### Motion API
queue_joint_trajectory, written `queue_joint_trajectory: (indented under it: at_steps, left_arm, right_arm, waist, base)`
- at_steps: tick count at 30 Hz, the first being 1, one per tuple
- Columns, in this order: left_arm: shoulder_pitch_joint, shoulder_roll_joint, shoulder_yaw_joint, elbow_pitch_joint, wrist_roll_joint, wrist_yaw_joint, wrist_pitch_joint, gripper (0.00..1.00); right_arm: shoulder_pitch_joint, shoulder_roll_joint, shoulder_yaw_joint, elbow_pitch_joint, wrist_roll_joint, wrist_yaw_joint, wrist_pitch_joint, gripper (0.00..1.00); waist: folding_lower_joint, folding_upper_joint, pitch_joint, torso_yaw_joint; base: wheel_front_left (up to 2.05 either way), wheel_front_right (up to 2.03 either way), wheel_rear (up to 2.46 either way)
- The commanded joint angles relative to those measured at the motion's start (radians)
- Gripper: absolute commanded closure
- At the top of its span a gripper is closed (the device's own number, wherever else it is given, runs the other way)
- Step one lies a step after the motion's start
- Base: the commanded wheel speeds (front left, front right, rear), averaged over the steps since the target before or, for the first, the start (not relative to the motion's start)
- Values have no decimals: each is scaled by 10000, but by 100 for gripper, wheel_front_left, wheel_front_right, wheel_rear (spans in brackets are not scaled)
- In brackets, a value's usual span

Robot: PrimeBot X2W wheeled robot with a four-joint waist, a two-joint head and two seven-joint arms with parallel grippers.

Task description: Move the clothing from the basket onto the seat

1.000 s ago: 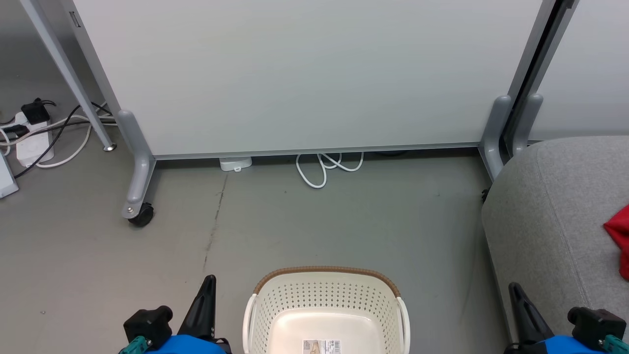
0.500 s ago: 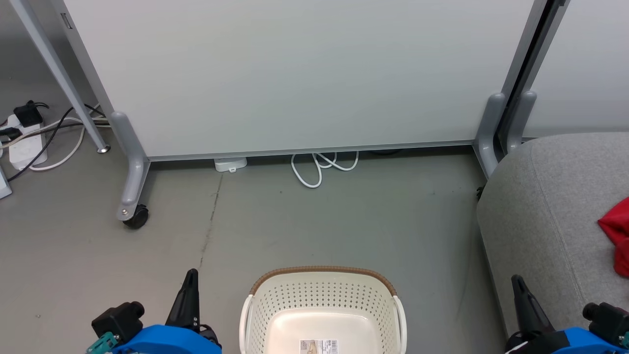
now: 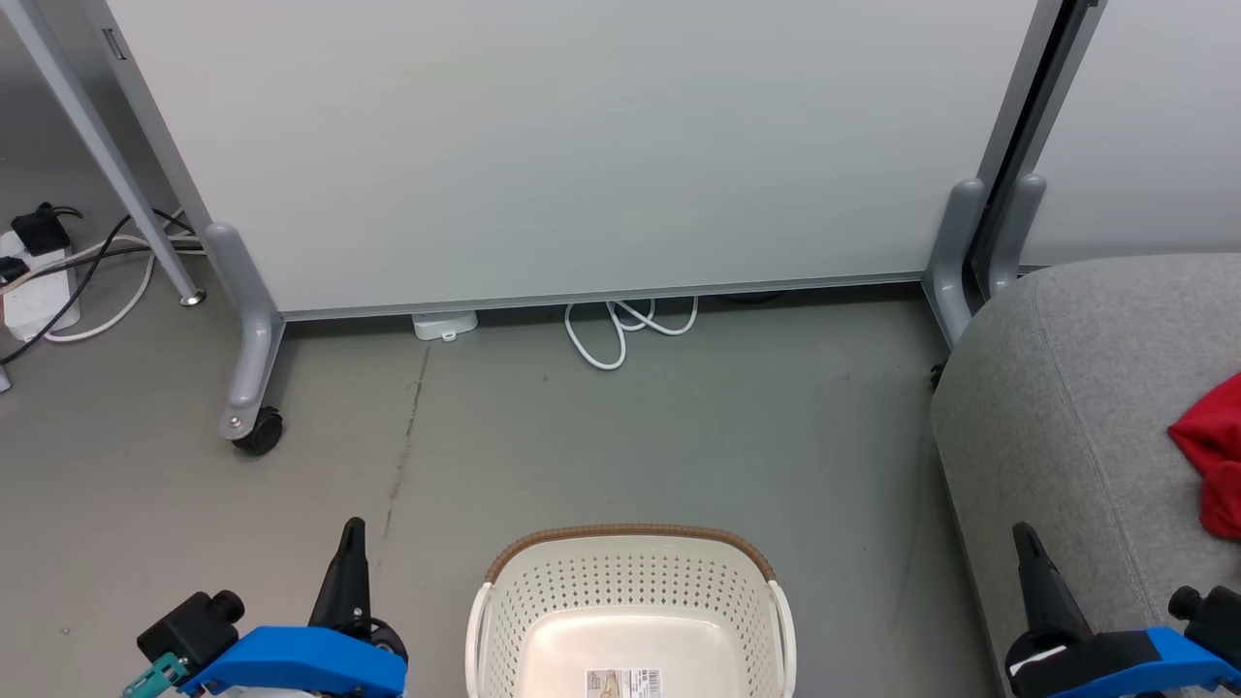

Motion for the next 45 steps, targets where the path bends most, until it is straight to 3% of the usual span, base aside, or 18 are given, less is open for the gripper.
queue_joint_trajectory:
  at_steps: [1,45]
  left_arm:
    - [-336,-7,134,-195,-275,-6,73,100]
    - [-524,-130,1270,-829,-4498,-13,1322,100]
  right_arm:
    - [-300,-57,-20,-119,311,1,60,100]
    - [-878,-81,-89,-36,5032,3,831,100]
  waist:
    - [0,0,1,-11]
    - [-1,0,47,-442]
  base:
    - [0,0,0]
    - [0,0,0]
